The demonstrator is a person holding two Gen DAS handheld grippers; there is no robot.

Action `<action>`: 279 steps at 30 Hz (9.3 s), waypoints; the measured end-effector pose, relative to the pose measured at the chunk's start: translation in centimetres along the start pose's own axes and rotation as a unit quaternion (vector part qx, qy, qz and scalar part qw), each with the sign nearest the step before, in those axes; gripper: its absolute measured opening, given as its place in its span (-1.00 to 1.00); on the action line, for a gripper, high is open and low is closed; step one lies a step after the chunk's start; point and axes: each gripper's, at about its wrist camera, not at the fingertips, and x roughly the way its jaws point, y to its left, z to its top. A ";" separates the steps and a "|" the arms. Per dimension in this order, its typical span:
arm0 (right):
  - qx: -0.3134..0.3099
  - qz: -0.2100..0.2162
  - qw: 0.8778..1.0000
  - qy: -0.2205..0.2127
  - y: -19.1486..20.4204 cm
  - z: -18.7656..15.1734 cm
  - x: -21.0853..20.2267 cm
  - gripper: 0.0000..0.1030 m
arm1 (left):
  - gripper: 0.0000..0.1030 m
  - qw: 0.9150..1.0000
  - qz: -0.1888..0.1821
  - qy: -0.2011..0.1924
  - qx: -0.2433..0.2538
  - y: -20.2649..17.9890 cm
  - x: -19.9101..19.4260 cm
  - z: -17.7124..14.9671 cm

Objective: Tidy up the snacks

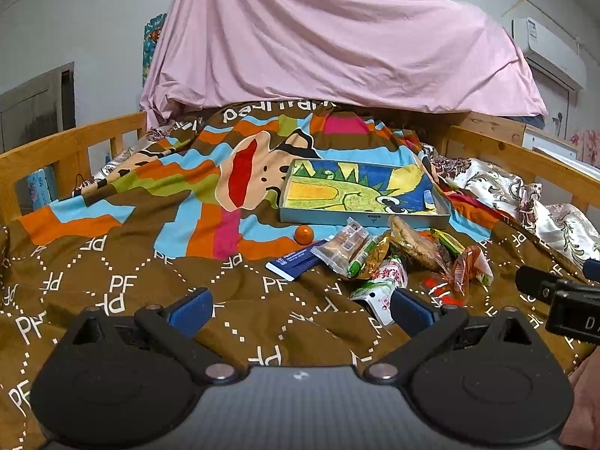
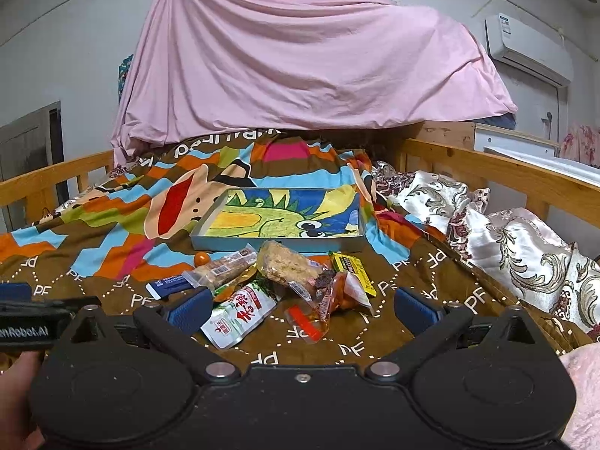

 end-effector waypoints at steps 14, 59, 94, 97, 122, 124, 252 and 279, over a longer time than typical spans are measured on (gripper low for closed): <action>0.035 0.050 0.998 0.033 -0.8 1.1 2.6 0.99 | 0.99 1.000 -0.013 0.010 0.016 0.6 2.1 0.8; 0.088 0.159 0.950 0.255 -11.2 1.6 22.8 0.98 | 0.89 0.947 -0.268 0.149 0.093 -7.0 19.2 3.2; 0.036 0.131 0.957 0.256 -9.2 1.1 25.0 0.42 | 0.35 0.953 -0.181 0.226 0.085 -7.5 25.8 3.0; 0.009 0.122 0.960 0.251 -8.6 1.0 24.8 0.37 | 0.14 0.955 -0.174 0.223 0.088 -7.8 25.7 2.9; -0.065 0.114 0.977 0.169 -6.9 2.2 19.2 0.20 | -0.26 0.962 -0.143 0.232 0.000 -7.3 20.1 1.2; -0.076 0.112 0.979 0.151 -6.7 2.5 18.6 0.20 | -0.28 0.962 -0.149 0.227 -0.017 -7.1 19.2 1.2; 0.002 -0.045 0.991 -0.127 -8.2 5.2 12.5 0.99 | 0.99 0.994 -0.055 -0.091 -0.021 -3.4 14.4 10.5; -0.049 -0.036 0.995 -0.075 -3.9 1.4 8.8 0.99 | 0.99 0.994 0.061 -0.086 -0.009 -1.4 9.1 4.3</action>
